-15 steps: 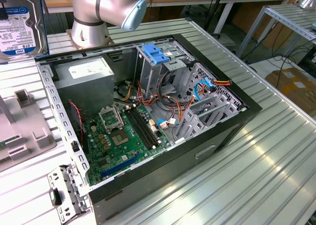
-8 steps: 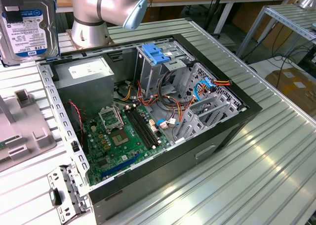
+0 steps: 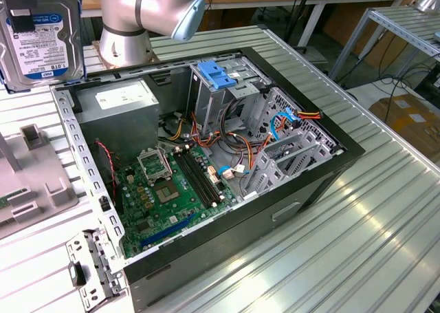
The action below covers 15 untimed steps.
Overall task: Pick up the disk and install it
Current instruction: 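Pick up the disk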
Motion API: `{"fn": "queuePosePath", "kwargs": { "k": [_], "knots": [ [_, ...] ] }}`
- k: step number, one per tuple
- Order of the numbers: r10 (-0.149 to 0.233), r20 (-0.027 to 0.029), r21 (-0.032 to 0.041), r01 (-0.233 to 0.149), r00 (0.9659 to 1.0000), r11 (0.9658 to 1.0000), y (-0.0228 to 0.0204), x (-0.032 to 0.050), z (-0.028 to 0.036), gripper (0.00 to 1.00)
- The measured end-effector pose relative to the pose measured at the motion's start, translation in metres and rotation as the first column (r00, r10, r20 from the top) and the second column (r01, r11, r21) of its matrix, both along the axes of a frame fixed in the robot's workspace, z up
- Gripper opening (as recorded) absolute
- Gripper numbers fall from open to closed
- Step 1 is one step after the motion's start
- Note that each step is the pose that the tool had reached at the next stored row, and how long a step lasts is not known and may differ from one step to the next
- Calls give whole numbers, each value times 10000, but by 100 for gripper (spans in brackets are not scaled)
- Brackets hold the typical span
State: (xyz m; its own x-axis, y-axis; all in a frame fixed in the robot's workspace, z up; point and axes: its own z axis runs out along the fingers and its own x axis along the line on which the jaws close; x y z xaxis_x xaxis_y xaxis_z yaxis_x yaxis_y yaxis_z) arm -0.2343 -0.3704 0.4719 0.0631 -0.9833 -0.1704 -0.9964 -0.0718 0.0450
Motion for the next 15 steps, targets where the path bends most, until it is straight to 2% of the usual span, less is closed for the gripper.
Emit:
{"fn": "queuePosePath", "kwargs": {
  "k": [15],
  "knots": [
    [0,0,0,0,10000,10000,-41,73,0,36]
  ]
}}
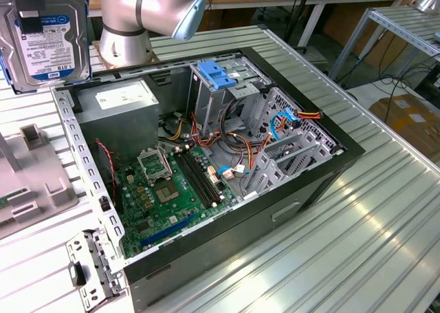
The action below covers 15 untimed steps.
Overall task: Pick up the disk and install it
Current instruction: 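Pick up the disk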
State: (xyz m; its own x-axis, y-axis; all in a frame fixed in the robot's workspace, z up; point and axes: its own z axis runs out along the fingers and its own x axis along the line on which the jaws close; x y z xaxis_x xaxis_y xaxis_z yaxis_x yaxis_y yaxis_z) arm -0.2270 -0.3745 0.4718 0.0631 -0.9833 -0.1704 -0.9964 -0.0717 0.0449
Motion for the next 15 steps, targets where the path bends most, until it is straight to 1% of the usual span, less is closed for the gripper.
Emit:
{"fn": "queuePosePath", "kwargs": {
  "k": [15],
  "knots": [
    [1,-1,0,-1,10000,10000,-50,67,0,36]
  ]
}}
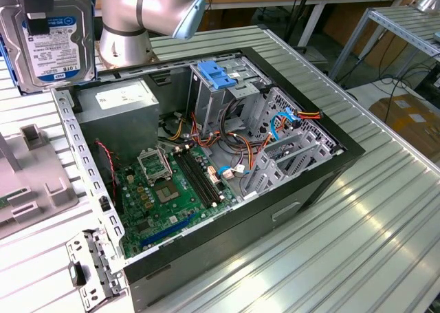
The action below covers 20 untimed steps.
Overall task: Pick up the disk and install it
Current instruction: 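Pick up the disk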
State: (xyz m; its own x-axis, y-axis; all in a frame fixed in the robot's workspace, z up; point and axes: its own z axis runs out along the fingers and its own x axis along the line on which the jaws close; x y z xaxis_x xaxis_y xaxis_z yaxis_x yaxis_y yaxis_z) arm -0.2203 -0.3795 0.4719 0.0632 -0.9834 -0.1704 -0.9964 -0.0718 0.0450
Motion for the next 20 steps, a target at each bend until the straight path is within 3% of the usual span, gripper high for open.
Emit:
{"fn": "queuePosePath", "kwargs": {
  "k": [20],
  "knots": [
    [1,1,0,-1,10000,10000,-96,71,0,36]
  ]
}}
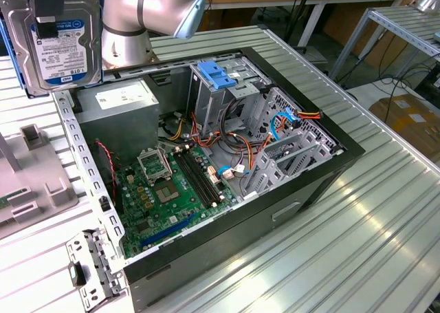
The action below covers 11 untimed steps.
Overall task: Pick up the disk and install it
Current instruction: 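Pick up the disk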
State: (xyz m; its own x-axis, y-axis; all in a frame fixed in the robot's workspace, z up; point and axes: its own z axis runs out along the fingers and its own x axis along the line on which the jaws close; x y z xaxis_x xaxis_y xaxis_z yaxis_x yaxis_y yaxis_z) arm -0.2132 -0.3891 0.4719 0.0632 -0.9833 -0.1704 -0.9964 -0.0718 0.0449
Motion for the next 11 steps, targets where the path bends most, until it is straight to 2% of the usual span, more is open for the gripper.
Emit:
{"fn": "queuePosePath", "kwargs": {
  "k": [11],
  "knots": [
    [-1,0,0,1,10000,10000,-73,33,0,36]
  ]
}}
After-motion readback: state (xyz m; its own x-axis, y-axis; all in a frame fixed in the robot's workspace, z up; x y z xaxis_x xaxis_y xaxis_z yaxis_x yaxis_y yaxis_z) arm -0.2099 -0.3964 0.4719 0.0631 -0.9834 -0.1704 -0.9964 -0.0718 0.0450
